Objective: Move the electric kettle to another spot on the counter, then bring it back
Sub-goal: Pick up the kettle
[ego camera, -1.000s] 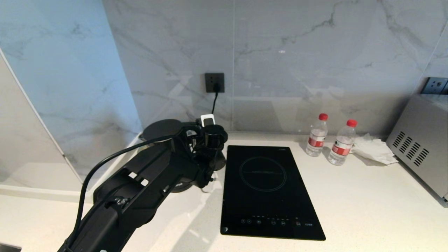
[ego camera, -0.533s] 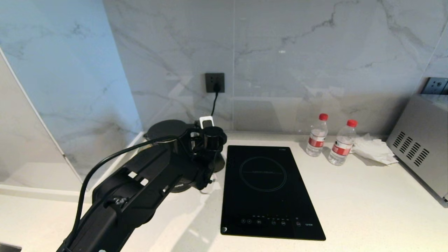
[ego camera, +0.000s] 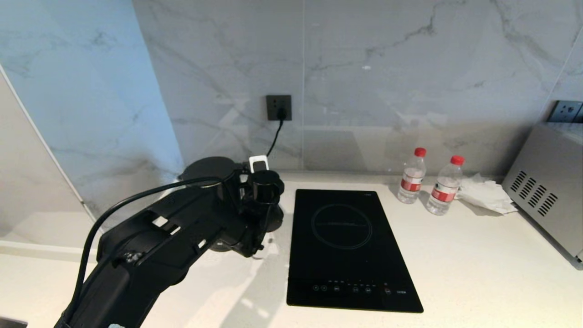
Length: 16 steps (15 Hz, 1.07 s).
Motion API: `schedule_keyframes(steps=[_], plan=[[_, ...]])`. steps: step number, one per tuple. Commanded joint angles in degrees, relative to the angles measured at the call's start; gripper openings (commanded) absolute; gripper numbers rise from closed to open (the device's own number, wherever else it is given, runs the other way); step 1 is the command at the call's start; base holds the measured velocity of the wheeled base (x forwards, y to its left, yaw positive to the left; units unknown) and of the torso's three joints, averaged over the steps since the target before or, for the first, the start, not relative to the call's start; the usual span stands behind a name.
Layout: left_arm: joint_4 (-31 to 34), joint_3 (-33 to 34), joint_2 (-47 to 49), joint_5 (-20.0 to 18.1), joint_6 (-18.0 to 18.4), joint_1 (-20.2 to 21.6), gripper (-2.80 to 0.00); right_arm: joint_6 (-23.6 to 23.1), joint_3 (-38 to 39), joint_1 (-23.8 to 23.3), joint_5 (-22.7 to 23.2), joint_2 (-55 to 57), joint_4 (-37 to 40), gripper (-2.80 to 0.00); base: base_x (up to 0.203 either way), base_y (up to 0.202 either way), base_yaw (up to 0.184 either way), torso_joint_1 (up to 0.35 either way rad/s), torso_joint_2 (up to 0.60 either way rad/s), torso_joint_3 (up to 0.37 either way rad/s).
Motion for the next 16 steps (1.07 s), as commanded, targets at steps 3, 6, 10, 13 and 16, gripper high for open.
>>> schedule_keyframes(steps=[3, 6, 10, 13, 16], plan=[[-1.1, 0.5, -3.1, -1.3, 0.2, 1.0, -2.8, 0.0, 0.0, 0.0, 0.0, 0.0, 0.0, -2.8, 0.0, 0.0, 0.0, 0.0, 0.0, 0.0], [-0.6, -3.3, -3.4, -1.1, 1.6, 1.0, -2.8, 0.0, 0.0, 0.0, 0.0, 0.0, 0.0, -2.8, 0.0, 0.0, 0.0, 0.0, 0.0, 0.0], [-0.6, -5.4, -3.4, -1.1, 3.2, 1.0, -2.8, 0.0, 0.0, 0.0, 0.0, 0.0, 0.0, -2.8, 0.0, 0.0, 0.0, 0.0, 0.0, 0.0], [-0.6, -5.2, -4.1, -1.1, 3.6, 1.6, -2.8, 0.0, 0.0, 0.0, 0.0, 0.0, 0.0, -2.8, 0.0, 0.0, 0.0, 0.0, 0.0, 0.0], [-0.8, -2.3, -6.3, -1.4, 3.5, 2.5, -2.8, 0.0, 0.0, 0.0, 0.0, 0.0, 0.0, -2.8, 0.0, 0.0, 0.0, 0.0, 0.0, 0.0]])
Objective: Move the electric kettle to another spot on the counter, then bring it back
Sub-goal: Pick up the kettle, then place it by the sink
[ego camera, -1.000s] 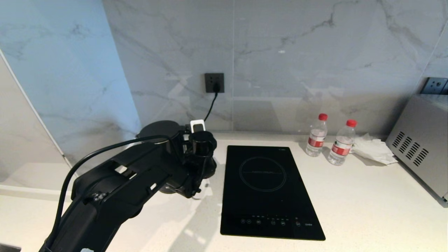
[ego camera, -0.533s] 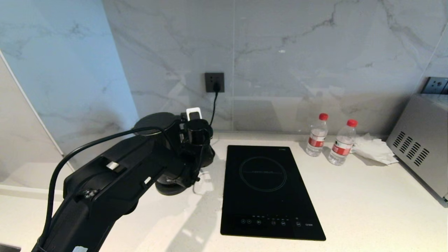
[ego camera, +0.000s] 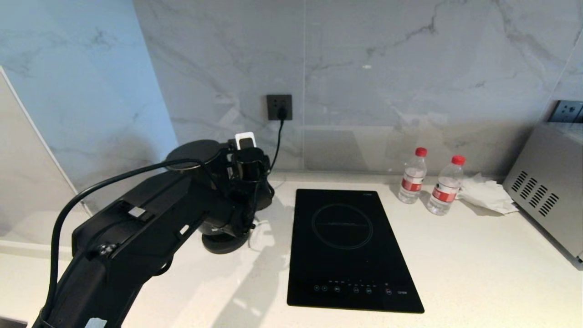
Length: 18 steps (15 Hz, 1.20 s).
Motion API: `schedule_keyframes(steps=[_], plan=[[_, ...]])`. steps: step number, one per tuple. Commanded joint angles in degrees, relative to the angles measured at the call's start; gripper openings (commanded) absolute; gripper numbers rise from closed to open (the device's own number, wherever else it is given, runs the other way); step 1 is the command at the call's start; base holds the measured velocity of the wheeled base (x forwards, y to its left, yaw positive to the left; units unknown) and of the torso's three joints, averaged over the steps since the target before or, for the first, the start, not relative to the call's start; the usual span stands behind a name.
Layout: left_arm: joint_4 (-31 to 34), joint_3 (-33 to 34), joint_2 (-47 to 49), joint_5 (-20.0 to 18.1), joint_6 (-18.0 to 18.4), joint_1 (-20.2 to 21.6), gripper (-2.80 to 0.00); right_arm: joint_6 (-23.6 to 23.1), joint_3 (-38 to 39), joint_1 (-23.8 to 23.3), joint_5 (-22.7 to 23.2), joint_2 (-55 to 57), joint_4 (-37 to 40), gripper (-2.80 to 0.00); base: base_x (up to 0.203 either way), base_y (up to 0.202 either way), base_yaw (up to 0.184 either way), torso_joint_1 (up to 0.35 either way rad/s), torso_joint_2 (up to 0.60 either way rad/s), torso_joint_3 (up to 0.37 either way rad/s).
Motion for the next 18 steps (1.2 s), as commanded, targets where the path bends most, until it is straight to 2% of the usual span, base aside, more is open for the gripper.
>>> schedule_keyframes(steps=[1, 6, 12, 18], plan=[[-0.6, 4.1, -3.0, -0.4, -0.2, 0.4, -2.8, 0.0, 0.0, 0.0, 0.0, 0.0, 0.0, -2.8, 0.0, 0.0, 0.0, 0.0, 0.0, 0.0], [-8.7, 20.6, -9.5, -5.7, -0.4, 2.3, -2.8, 0.0, 0.0, 0.0, 0.0, 0.0, 0.0, -2.8, 0.0, 0.0, 0.0, 0.0, 0.0, 0.0], [-14.7, 27.9, -12.5, -9.0, -0.6, 9.2, -2.8, 0.0, 0.0, 0.0, 0.0, 0.0, 0.0, -2.8, 0.0, 0.0, 0.0, 0.0, 0.0, 0.0], [-25.1, 41.7, -13.1, -12.1, -0.6, 13.7, -2.8, 0.0, 0.0, 0.0, 0.0, 0.0, 0.0, -2.8, 0.0, 0.0, 0.0, 0.0, 0.0, 0.0]])
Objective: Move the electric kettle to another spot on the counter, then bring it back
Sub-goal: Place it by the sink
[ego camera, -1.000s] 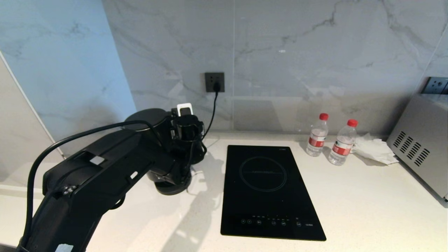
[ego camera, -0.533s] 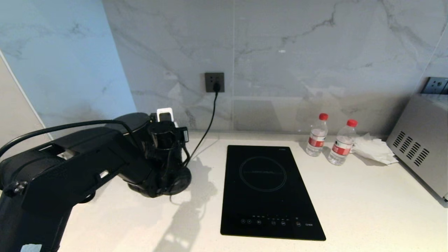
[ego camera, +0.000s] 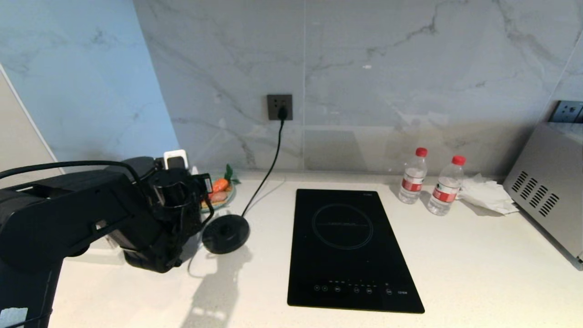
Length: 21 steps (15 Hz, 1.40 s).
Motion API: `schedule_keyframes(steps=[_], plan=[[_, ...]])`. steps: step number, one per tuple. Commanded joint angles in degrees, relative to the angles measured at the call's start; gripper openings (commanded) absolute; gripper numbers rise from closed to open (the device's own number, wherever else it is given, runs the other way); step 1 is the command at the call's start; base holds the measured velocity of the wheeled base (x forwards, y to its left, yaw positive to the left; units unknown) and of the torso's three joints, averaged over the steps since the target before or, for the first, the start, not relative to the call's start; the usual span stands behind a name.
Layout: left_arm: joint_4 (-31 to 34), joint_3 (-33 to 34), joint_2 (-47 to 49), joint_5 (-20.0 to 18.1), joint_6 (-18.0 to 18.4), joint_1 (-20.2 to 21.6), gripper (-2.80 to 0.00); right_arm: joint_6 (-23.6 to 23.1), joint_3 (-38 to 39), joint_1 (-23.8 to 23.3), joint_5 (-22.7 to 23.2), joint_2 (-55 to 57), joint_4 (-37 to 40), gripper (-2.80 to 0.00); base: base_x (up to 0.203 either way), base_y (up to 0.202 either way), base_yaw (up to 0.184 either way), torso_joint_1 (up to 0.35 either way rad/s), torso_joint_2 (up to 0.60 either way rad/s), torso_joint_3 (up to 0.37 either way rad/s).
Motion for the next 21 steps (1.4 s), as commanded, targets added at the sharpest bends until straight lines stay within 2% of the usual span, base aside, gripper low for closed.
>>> schedule_keyframes(steps=[1, 3, 8, 12, 16, 21], plan=[[-3.1, 4.4, -0.2, -0.5, 0.0, 0.8, -2.8, 0.0, 0.0, 0.0, 0.0, 0.0, 0.0, -2.8, 0.0, 0.0, 0.0, 0.0, 0.0, 0.0], [-3.7, 7.6, -0.2, -0.9, -0.1, 1.6, -2.8, 0.0, 0.0, 0.0, 0.0, 0.0, 0.0, -2.8, 0.0, 0.0, 0.0, 0.0, 0.0, 0.0], [-3.7, 14.3, -1.8, -1.1, -4.1, 3.5, -2.8, 0.0, 0.0, 0.0, 0.0, 0.0, 0.0, -2.8, 0.0, 0.0, 0.0, 0.0, 0.0, 0.0], [-3.7, 19.1, -3.7, -4.6, -5.6, 7.1, -2.8, 0.0, 0.0, 0.0, 0.0, 0.0, 0.0, -2.8, 0.0, 0.0, 0.0, 0.0, 0.0, 0.0], [-3.7, 21.3, -4.3, -5.1, -6.4, 10.5, -2.8, 0.0, 0.0, 0.0, 0.0, 0.0, 0.0, -2.8, 0.0, 0.0, 0.0, 0.0, 0.0, 0.0], [-3.7, 28.0, -6.0, -8.6, -9.1, 11.8, -2.8, 0.0, 0.0, 0.0, 0.0, 0.0, 0.0, -2.8, 0.0, 0.0, 0.0, 0.0, 0.0, 0.0]])
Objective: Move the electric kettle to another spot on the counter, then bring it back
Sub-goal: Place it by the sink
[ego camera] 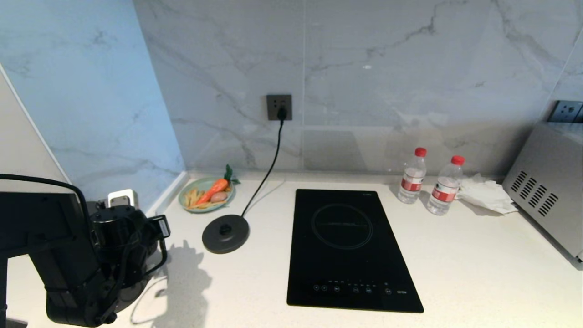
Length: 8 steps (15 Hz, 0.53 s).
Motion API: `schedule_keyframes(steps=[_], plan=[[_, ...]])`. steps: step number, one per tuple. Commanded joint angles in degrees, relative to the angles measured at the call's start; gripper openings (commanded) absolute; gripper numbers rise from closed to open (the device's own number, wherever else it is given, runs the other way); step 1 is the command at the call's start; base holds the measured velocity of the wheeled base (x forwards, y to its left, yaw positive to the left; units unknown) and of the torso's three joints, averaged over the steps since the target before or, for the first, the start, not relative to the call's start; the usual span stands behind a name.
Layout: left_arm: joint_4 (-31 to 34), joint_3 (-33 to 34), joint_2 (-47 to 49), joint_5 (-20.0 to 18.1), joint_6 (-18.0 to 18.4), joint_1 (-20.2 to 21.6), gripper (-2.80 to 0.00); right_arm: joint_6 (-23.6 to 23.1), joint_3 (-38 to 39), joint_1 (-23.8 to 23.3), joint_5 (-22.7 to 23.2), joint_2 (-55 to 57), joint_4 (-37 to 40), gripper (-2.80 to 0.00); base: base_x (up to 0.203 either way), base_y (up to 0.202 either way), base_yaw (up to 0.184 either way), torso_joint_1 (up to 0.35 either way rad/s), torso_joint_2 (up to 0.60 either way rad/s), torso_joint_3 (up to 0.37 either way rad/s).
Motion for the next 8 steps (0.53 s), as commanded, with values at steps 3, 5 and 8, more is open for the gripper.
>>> schedule_keyframes(steps=[3, 5, 8], plan=[[-0.4, 2.6, 0.1, 0.2, -1.4, -1.2, -2.8, 0.0, 0.0, 0.0, 0.0, 0.0, 0.0, -2.8, 0.0, 0.0, 0.0, 0.0, 0.0, 0.0], [-0.4, 4.0, -0.2, 0.3, -2.4, -2.7, -2.8, 0.0, 0.0, 0.0, 0.0, 0.0, 0.0, -2.8, 0.0, 0.0, 0.0, 0.0, 0.0, 0.0], [-0.4, 4.2, -0.2, 0.6, -3.2, -3.9, -2.8, 0.0, 0.0, 0.0, 0.0, 0.0, 0.0, -2.8, 0.0, 0.0, 0.0, 0.0, 0.0, 0.0]])
